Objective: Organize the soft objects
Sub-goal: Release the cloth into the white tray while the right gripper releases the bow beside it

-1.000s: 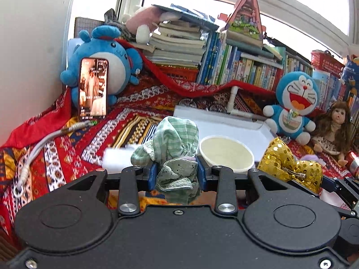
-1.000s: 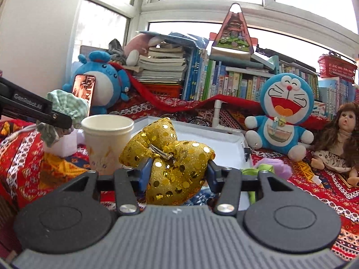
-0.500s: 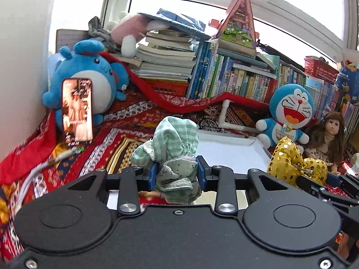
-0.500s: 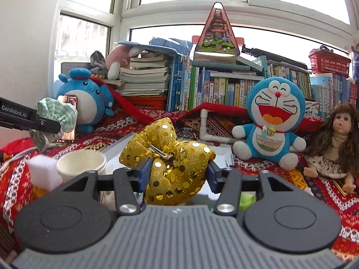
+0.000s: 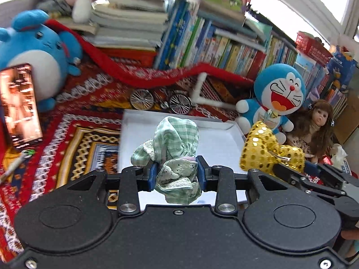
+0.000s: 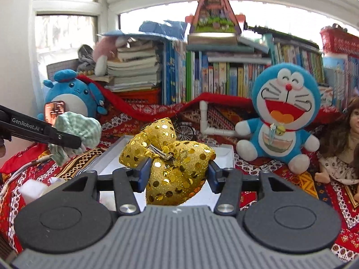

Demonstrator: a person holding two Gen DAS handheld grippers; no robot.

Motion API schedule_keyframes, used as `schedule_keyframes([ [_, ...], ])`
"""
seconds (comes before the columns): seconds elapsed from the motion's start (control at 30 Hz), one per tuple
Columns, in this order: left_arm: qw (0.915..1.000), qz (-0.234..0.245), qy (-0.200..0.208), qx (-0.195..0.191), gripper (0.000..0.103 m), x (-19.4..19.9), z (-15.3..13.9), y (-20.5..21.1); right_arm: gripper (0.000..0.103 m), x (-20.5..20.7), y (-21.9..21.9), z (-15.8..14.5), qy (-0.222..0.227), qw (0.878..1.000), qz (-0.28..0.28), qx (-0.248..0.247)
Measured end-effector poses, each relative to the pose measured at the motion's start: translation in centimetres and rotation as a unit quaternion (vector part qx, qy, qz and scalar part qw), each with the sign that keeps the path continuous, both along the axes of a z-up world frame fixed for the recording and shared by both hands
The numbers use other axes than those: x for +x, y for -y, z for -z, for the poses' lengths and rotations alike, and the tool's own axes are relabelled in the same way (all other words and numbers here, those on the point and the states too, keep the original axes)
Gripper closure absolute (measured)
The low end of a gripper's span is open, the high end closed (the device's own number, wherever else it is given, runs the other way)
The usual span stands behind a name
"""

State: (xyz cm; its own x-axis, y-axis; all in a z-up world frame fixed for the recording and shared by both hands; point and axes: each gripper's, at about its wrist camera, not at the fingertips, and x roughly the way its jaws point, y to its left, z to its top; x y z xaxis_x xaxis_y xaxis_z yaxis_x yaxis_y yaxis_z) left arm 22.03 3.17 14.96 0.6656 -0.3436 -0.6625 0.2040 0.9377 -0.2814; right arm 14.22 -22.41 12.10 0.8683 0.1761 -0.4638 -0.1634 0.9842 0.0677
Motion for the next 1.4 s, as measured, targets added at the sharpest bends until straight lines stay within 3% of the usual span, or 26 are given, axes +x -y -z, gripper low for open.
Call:
schedule_keyframes([
  [0.17,0.998,0.014,-0.061,0.008,0.07,5.2,1.1,3.1,0.047,4.6,1.5,0.7,-0.07,0.996,0.029,0.046],
  [0.43,0.9884,-0.001,-0.149,0.029,0.07,11.5,5.2,7.2,0.046,9.3,3.1,4.2,-0.158,0.975,0.095,0.126],
  [0.7,0.9836,-0.016,-0.177,0.032,0.07,13.3,7.3,8.4,0.046,11.3,3.2,6.7,-0.187,0.963,0.126,0.151],
  [1.07,0.9797,-0.02,-0.193,0.05,0.069,14.1,9.0,9.2,0.044,12.0,2.4,8.0,-0.186,0.959,0.159,0.143],
  [1.4,0.9776,-0.014,-0.209,0.019,0.069,14.3,9.5,9.7,0.042,11.9,2.6,8.6,-0.189,0.933,0.23,0.201],
])
